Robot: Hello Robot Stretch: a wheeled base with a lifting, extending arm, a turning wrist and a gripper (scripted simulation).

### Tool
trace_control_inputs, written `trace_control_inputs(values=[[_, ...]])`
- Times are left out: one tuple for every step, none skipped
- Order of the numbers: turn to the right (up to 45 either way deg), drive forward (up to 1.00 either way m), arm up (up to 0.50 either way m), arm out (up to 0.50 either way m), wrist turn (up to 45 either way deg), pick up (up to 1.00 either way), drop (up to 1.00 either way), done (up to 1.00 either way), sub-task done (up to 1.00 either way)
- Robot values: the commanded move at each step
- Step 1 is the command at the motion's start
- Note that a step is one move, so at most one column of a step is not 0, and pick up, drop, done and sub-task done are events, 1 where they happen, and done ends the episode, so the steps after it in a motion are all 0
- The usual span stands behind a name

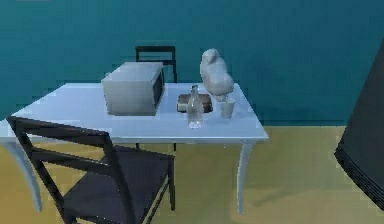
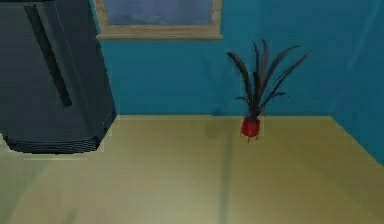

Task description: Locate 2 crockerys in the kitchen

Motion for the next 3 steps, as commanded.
trace_control_inputs(values=[[0.0, 0.40, 0.00, 0.00, 0.0, 0.00, 0.00, 0.00, 0.00], [15.0, 0.00, 0.00, 0.00, 0.0, 0.00, 0.00, 0.00, 0.00], [0.0, 0.00, 0.00, 0.00, 0.0, 0.00, 0.00, 0.00, 1.00]])
